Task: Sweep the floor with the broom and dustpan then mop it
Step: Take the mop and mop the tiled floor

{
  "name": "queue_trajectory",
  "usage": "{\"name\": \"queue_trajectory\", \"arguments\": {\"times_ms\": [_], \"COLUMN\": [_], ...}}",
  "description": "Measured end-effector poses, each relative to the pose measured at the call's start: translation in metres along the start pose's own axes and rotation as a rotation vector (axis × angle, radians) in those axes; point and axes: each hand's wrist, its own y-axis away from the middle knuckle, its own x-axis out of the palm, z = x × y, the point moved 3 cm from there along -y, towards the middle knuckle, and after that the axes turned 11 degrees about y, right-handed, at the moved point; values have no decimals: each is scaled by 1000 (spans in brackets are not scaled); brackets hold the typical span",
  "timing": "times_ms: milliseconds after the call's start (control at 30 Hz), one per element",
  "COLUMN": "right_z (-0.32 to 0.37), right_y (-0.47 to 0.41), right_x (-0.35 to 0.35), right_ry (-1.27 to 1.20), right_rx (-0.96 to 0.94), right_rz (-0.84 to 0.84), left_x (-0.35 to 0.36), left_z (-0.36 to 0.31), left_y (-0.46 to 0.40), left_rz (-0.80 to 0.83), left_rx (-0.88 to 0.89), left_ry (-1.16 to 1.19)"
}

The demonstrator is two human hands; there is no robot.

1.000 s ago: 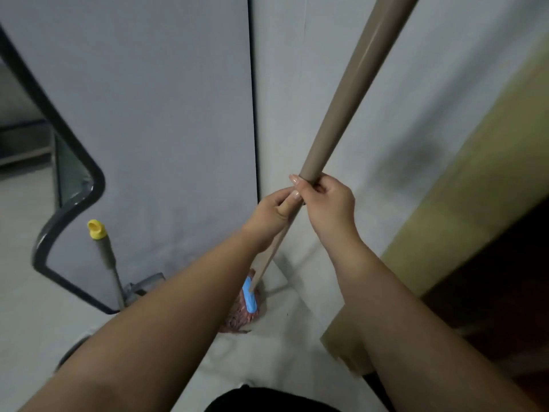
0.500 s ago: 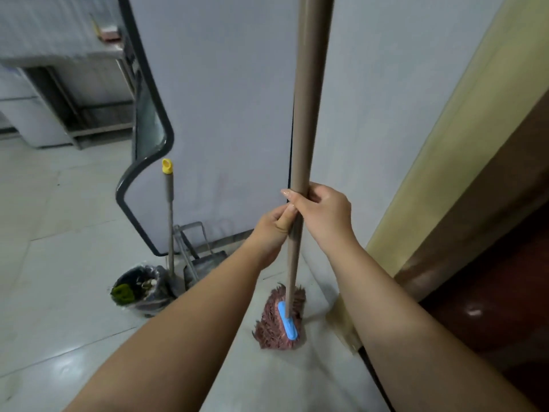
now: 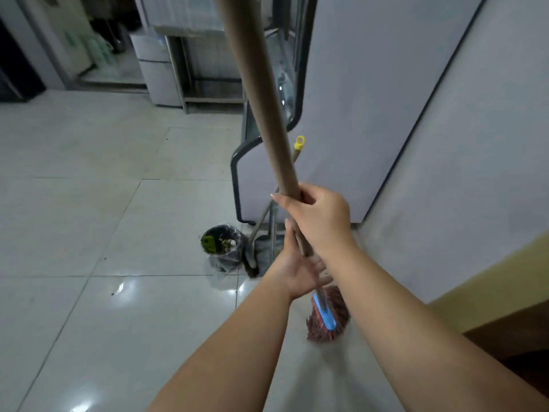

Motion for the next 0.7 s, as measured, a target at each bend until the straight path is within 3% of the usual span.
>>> {"name": "queue_trajectory", "arguments": {"times_ms": [100,200,333,433,533,600,700], "right_z": [51,95,140,155,152,145,122], "right_y": [4,8,12,13,22,31,54], "right_x": [32,59,84,95,115,134,171], "right_ry": [-35,-111,-292,-438,-527,-491,-251], "right_rx": [-69,-136,-199,-193,-173,-158,-160], "right_rz": [31,67,157,220,299,387,584], "left_x": [-20,-34,-50,-64,-75,-96,-139], "left_z": [-58,-104,-147,-165,-177,-182,-184], "left_y": [27,65,106,126,146,152,152], "left_rz": [-70,-75,-144,-116,-159,-199,-251], "left_rx": [165,206,422,555,620,685,741], "left_ry": [204,429,363,569,556,556,665]}}
